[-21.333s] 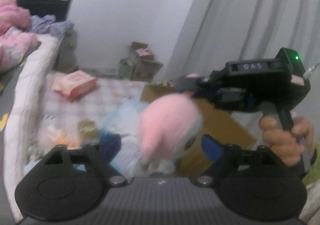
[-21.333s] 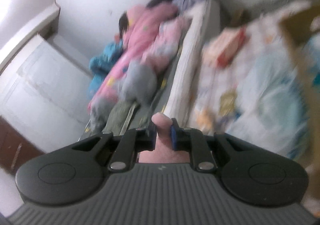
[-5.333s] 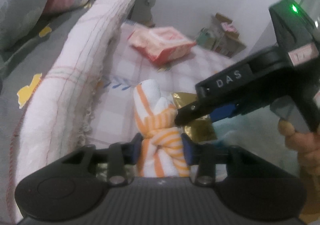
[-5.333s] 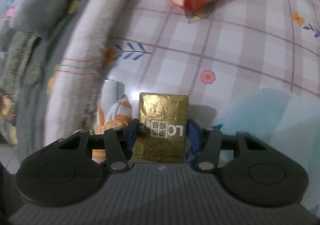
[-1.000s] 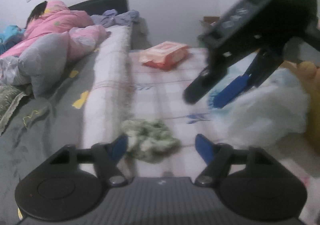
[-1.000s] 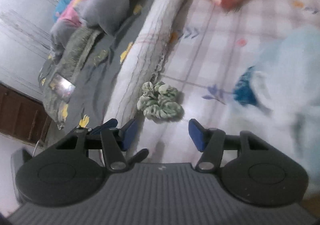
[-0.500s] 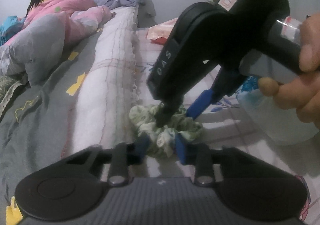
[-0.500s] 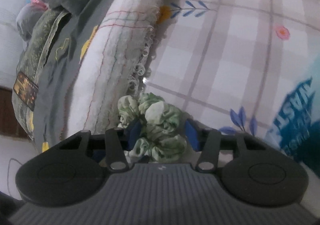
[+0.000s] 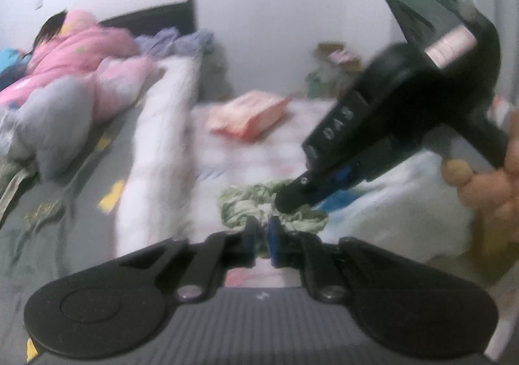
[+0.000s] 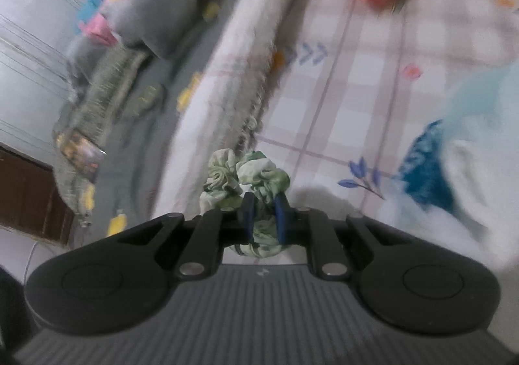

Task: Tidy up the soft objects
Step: 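Lift the green scrunchie with the right gripper and carry it into the box, then open the right gripper to release the green scrunchie in the box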

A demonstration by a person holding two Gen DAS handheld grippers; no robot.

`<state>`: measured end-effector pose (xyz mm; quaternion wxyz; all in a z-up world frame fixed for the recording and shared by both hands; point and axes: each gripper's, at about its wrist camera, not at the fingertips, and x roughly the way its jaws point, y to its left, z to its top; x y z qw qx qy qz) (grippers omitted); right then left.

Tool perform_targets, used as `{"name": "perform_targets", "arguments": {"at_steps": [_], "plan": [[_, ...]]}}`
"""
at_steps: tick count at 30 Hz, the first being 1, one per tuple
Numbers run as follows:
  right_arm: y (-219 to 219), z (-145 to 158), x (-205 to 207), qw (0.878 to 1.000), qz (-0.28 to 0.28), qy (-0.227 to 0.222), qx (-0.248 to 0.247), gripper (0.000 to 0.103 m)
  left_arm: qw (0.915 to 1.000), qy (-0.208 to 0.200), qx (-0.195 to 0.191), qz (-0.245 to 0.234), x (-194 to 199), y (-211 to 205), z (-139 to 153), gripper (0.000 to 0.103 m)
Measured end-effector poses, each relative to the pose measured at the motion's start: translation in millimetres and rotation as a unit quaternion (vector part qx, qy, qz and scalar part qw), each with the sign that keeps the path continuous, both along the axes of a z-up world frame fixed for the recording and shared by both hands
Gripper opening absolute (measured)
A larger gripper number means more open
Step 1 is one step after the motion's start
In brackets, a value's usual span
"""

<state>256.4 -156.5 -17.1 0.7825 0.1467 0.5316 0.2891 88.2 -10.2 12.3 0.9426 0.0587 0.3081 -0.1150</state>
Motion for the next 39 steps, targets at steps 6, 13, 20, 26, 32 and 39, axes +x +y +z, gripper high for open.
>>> {"name": "perform_targets", "arguments": {"at_steps": [6, 13, 20, 26, 32, 39], "plan": [[-99.6, 62.4, -63.0, 0.995, -0.067, -0.078, 0.017, 0.011, 0.9931, -0.034, -0.05, -0.1, -24.6, -62.2, 43.1, 0.017], [-246.6, 97.0, -142.4, 0.968, -0.213, -0.129, -0.019, 0.011, 0.9823, 0.01, -0.075, -0.171, -36.7, -127.1, 32.1, 0.044], [-350.2, 76.9, -192.5, 0.937, -0.31, -0.112, -0.12, 0.011, 0.9877, 0.059, -0.062, -0.13, -37.0, -117.5, 3.8, 0.061], [-385.0, 39.3, -187.8, 0.918, -0.327, -0.093, -0.207, 0.012, 0.9911, 0.082, -0.063, -0.084, -36.0, -89.3, -5.4, 0.066], [-380.4, 9.8, -166.1, 0.904, -0.301, -0.076, -0.294, 0.016, 0.9925, 0.084, -0.05, -0.072, -45.1, -81.4, -9.5, 0.072], [-368.7, 8.2, -163.8, 0.894, -0.287, -0.085, -0.332, 0.027, 0.9933, 0.075, -0.041, -0.078, -54.0, -86.3, -8.7, 0.08]]}}
